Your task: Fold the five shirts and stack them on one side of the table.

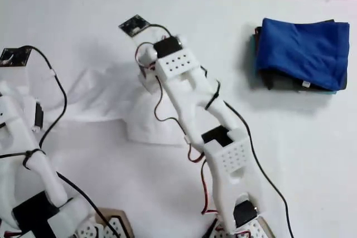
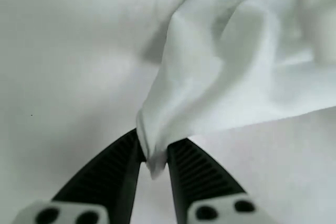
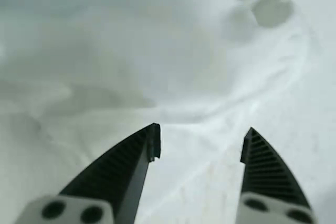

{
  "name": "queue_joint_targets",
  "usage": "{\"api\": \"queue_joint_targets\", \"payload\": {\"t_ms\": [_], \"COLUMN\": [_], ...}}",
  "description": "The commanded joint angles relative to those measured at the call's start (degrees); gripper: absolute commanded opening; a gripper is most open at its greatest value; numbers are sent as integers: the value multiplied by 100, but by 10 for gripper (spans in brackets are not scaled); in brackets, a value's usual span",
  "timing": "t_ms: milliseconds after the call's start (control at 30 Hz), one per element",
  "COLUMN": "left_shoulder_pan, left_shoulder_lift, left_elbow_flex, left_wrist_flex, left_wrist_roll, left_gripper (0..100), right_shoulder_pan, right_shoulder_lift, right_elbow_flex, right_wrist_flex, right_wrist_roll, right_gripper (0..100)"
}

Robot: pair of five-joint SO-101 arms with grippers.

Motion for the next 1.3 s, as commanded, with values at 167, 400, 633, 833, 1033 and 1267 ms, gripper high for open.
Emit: {"api": "queue_joint_targets", "payload": {"t_ms": [167, 400, 633, 833, 1033, 1267], "left_shoulder_pan": [-26, -26, -35, -35, -35, -35], "left_shoulder_lift": [-62, -62, -62, -62, -62, -62], "left_elbow_flex": [-66, -57, -31, -48, -48, -22], "left_wrist_flex": [-246, -246, -220, -211, -211, -211], "left_wrist_roll": [-9, -26, -35, -18, -18, -18], "left_gripper": [29, 28, 28, 28, 28, 28], "right_shoulder_pan": [-57, -180, -207, -224, -321, -875], "right_shoulder_lift": [-497, -936, -1895, -2563, -2193, -1947], "right_elbow_flex": [-316, 826, 3138, 4791, 5134, 5064], "right_wrist_flex": [963, 927, -382, -1648, -1956, -1991], "right_wrist_roll": [-484, -457, -484, -484, -492, -484], "right_gripper": [284, 284, 284, 284, 284, 284]}}
